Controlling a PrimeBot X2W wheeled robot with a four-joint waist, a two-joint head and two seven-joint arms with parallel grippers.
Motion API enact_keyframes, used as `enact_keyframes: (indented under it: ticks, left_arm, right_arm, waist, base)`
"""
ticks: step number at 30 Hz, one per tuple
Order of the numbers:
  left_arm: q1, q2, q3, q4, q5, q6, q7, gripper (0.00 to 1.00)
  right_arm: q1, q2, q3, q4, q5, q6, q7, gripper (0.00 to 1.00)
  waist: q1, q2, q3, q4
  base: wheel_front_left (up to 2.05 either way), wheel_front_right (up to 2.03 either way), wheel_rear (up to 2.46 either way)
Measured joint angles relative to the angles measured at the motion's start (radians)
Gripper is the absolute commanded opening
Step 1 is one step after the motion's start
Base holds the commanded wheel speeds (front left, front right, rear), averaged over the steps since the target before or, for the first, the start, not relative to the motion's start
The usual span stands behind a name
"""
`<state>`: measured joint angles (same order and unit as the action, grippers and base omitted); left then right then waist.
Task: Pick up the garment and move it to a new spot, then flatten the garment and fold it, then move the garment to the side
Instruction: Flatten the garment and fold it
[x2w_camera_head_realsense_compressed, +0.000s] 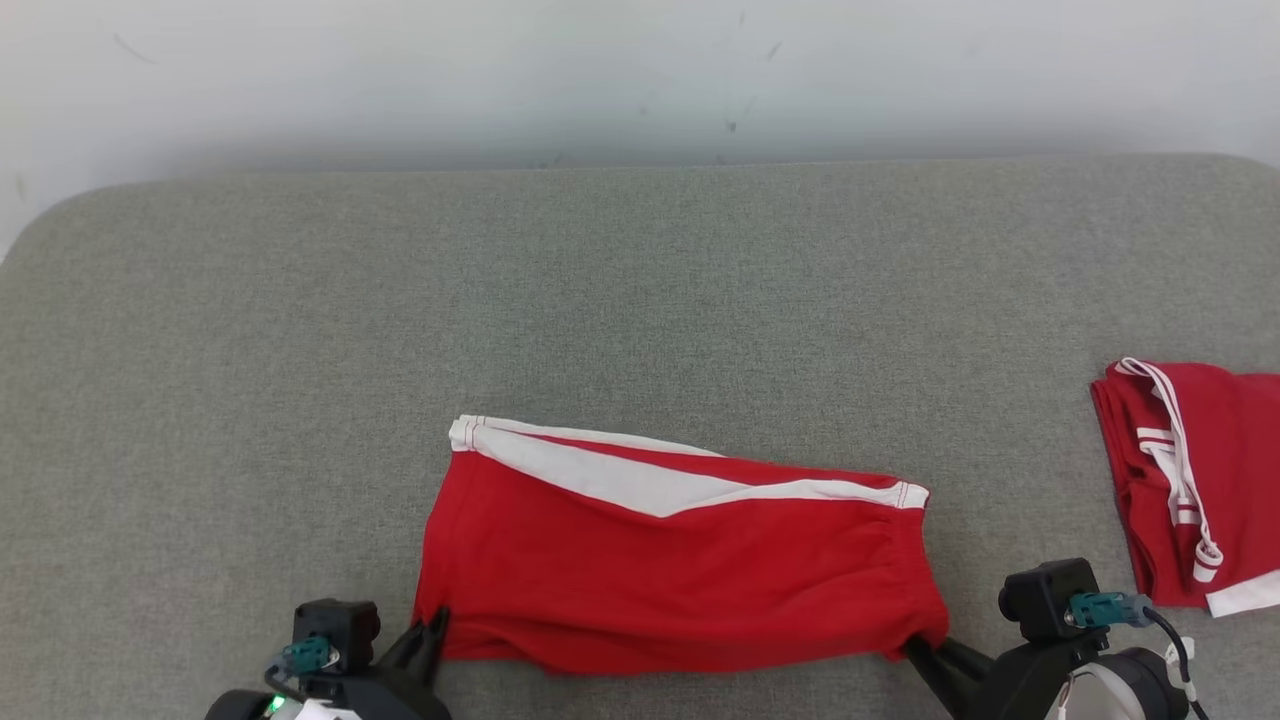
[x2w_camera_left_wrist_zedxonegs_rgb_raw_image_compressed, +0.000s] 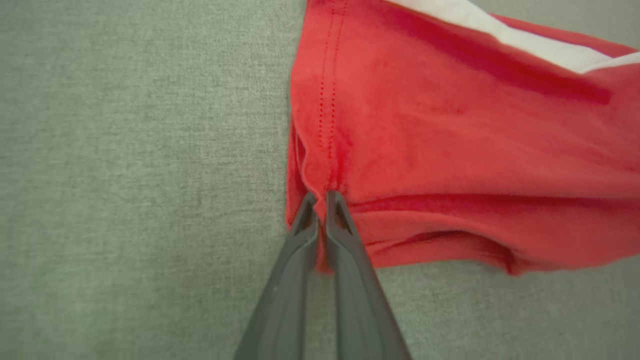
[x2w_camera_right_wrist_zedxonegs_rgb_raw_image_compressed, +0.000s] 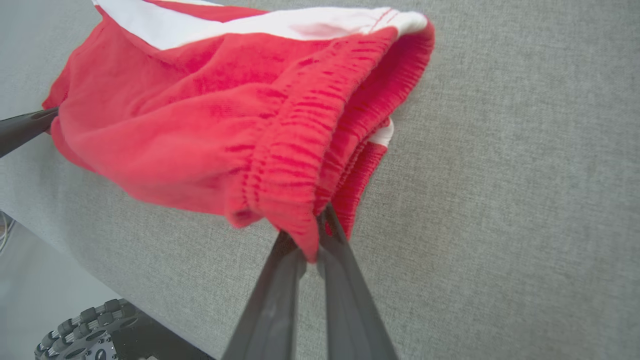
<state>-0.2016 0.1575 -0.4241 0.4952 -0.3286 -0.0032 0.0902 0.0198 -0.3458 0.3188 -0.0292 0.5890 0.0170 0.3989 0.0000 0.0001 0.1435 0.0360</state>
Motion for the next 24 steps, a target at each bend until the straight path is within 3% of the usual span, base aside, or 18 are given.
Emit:
enact_keyframes:
  ticks: [9,10,11,12,13,19,24]
  left_arm:
    - [0.09,0.027,0.003,-0.14,-0.015,0.021,0.063,0.0]
    - [0.1,0.028,0.003,-0.155,-0.015,0.022,0.073,0.11]
    - [0.108,0.028,0.002,-0.168,-0.016,0.03,0.081,0.36]
    - [0.116,0.029,0.002,-0.182,-0.016,0.031,0.087,0.76]
    - [0.12,0.029,0.002,-0.193,-0.016,0.031,0.095,1.0]
    - [0.176,0.037,0.003,-0.285,-0.042,0.043,0.161,1.0]
    - [0.211,0.065,0.035,-0.337,-0.061,0.066,0.199,1.0]
  right_arm:
    - [0.017,-0.011,-0.018,-0.028,0.004,-0.019,0.032,0.0]
    - [0.017,-0.013,-0.018,-0.029,0.008,-0.022,0.035,0.0]
    - [0.017,-0.014,-0.017,-0.031,0.009,-0.023,0.042,0.32]
    - [0.018,-0.014,-0.017,-0.033,0.009,-0.023,0.042,0.98]
    - [0.018,-0.014,-0.018,-0.037,0.01,-0.026,0.043,1.0]
    - [0.023,-0.016,-0.027,-0.062,0.027,-0.032,0.06,1.0]
    - [0.041,-0.04,-0.067,-0.075,0.027,-0.058,0.063,1.0]
  waist:
    - [0.0,0.0,0.007,-0.002]
    - [0.0,0.0,0.007,-0.002]
    - [0.0,0.0,0.008,-0.002]
    - [0.0,0.0,0.009,-0.001]
    - [0.0,0.0,0.01,-0.001]
    - [0.0,0.0,0.01,0.0]
    - [0.0,0.0,0.003,0.001]
  base:
    - [0.0,0.0,0.0]
    - [0.0,0.0,0.0]
    - [0.0,0.0,0.0]
    - [0.0,0.0,0.0]
    - [0.0,0.0,0.0]
    - [0.0,0.0,0.0]
    - [0.0,0.0,0.0]
